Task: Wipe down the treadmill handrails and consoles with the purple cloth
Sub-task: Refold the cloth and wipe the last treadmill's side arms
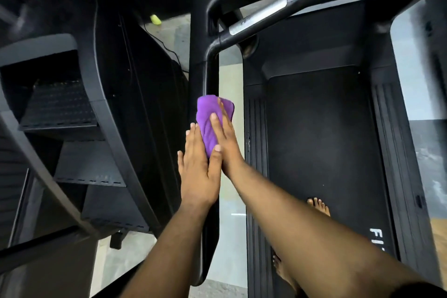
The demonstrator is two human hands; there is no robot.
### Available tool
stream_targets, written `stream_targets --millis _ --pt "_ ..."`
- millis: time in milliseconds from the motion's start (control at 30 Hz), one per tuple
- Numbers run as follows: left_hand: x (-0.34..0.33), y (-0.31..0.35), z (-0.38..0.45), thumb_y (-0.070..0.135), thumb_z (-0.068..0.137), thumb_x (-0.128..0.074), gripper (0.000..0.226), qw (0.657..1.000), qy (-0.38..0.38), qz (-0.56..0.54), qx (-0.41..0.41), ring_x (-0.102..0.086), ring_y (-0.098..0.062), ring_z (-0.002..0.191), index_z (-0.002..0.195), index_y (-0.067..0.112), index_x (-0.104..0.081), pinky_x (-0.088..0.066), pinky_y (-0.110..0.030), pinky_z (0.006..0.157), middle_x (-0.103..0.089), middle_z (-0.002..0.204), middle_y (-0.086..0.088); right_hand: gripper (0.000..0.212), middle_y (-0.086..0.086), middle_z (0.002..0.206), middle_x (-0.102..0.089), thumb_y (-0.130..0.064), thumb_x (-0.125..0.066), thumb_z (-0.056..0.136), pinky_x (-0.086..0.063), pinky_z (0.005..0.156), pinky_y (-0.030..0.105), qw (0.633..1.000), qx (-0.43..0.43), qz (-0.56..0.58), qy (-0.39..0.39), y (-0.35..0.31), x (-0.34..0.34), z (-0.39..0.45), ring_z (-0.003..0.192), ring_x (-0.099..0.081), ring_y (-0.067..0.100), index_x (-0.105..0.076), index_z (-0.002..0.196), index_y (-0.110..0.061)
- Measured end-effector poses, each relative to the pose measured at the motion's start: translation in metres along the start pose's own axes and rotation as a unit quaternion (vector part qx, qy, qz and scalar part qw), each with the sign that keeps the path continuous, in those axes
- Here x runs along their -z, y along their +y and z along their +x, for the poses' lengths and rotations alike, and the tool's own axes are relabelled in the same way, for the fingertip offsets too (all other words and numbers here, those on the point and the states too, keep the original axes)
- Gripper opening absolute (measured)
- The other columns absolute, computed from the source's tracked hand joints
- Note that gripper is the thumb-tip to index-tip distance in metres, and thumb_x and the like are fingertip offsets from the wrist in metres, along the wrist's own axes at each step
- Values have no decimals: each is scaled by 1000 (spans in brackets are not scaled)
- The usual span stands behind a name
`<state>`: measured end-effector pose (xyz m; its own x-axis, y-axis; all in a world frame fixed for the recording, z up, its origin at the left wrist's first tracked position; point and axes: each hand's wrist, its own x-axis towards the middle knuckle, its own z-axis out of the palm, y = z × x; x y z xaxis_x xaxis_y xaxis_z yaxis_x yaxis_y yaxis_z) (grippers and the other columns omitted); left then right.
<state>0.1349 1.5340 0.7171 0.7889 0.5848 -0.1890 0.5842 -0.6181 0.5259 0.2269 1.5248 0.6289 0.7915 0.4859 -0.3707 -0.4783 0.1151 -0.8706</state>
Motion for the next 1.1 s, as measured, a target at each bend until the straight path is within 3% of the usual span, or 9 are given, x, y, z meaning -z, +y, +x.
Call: stream_targets --millis 200,433,500,567,667,800,933,1000,1100 --pt "-3 2 11 65 99 -22 78 1000 6 19 -10 6 2 156 165 25 -8 -10 -49 129 0 171 18 97 -3 164 -35 -78 -63 82 -26 126 46 983 -80 138 -85 29 15 -63 150 -35 13 -30 160 -30" --pt "-3 0 11 61 99 -27 80 998 -9 43 -38 7 -7 158 165 21 -5 -9 -52 128 2 173 10 57 -5 169 -13 -42 -33 110 -10 127 33 998 -50 -15 -23 -55 15 94 156 -13 10 -17 162 -22" --pt "-2 -1 11 61 100 -28 81 998 -10 44 -39 8 -9 159 165 20 -5 -10 -54 128 3 173 9 86 -3 168 -20 -73 -42 94 -14 128 38 998 -43 -8 -37 -63 13 98 154 -21 13 -21 160 -22" --pt "-2 -2 12 62 99 -28 82 998 -10 49 -39 8 -9 159 165 20 -5 -11 -55 128 3 173 8 124 -1 161 -37 -99 -57 55 -23 125 38 996 -81 41 -25 -49 11 70 146 -38 15 -33 154 -28" --pt "-3 -2 13 64 98 -28 84 998 -17 48 -27 9 -8 158 165 19 -3 -11 -54 128 3 173 9 97 -6 166 -30 -87 -59 73 -24 127 45 989 -115 66 -61 -23 10 -7 151 -33 14 -28 154 -44" --pt "-1 -2 13 65 98 -27 85 998 -21 43 -34 9 -9 158 165 19 -3 -10 -54 128 5 173 9 67 3 163 -34 -50 -50 103 -30 124 45 992 -86 90 4 -46 9 41 149 -36 25 -25 160 -28" --pt "-2 -4 13 64 98 -28 84 999 -20 40 -31 10 -7 158 165 20 -3 -8 -52 128 5 173 11 126 -3 164 -30 -102 -51 55 -20 128 43 999 -52 -15 9 -74 5 79 152 -30 22 -26 158 -34" --pt "-1 -4 12 65 98 -28 85 999 -18 24 -32 9 -7 158 165 20 -2 -9 -52 129 4 173 12 109 -8 167 -24 -101 -47 64 -16 128 45 999 -29 -22 -40 -41 7 40 154 -26 19 -25 155 -44" --pt "-1 -3 13 62 97 -31 86 1000 -16 -7 -18 6 -5 158 164 22 3 -10 -52 129 4 172 15 75 -9 165 -32 -58 -52 98 -26 126 39 993 -57 77 -62 -8 12 -47 148 -35 4 -21 162 -32"
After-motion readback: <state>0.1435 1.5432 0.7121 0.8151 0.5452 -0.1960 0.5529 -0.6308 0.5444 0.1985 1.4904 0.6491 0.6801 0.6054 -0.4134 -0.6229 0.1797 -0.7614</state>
